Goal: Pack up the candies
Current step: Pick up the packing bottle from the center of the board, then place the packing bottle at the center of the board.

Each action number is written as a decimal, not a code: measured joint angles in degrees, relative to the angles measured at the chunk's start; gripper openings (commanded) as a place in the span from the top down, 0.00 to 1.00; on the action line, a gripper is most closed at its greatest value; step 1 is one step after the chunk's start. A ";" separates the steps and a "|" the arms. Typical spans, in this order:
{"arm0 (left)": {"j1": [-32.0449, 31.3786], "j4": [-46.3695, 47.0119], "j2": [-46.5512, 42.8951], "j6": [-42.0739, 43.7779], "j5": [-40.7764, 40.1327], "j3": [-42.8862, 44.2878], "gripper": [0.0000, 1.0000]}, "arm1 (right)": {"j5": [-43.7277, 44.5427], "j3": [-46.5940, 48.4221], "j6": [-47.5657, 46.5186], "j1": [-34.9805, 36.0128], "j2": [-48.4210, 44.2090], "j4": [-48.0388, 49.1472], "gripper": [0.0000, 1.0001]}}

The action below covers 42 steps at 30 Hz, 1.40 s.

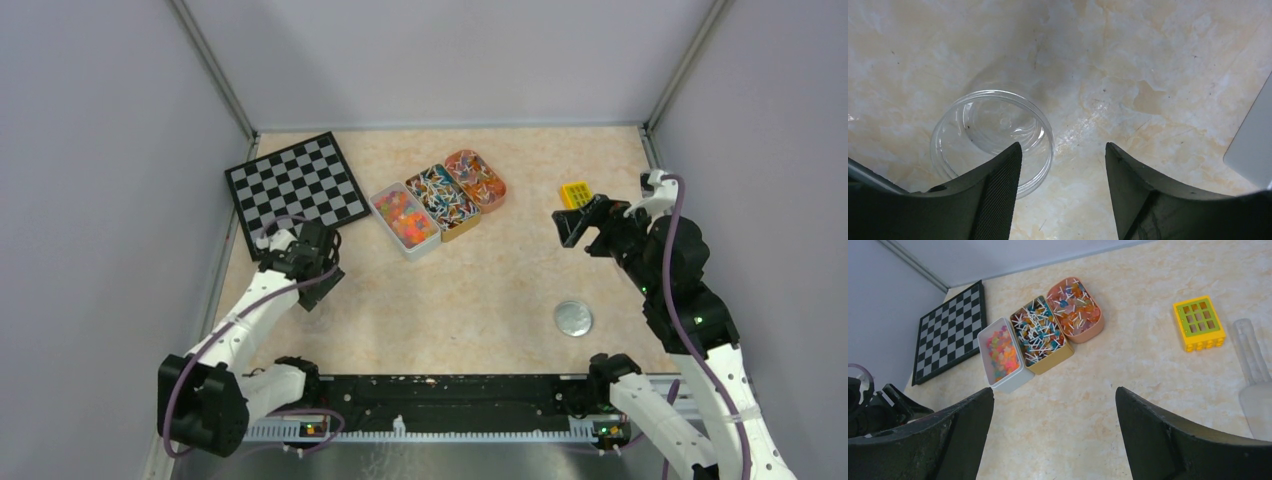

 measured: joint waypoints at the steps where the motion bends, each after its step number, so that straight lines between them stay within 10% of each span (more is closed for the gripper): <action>1: 0.00 0.35 0.61 0.02 0.52 -0.09 0.40 | 0.00 0.00 0.02 0.00 0.00 0.00 0.10; 15: -0.24 6.97 2.58 4.13 8.50 -2.86 0.99 | -0.26 -1.14 1.14 0.00 -0.02 0.52 0.12; 32: -22.84 16.68 3.13 16.39 15.41 2.34 1.00 | -2.05 -5.77 12.11 0.04 0.87 3.87 0.12; 42: -43.76 21.07 26.77 22.80 14.62 21.09 1.00 | 2.21 -5.77 17.22 0.04 1.68 3.89 0.13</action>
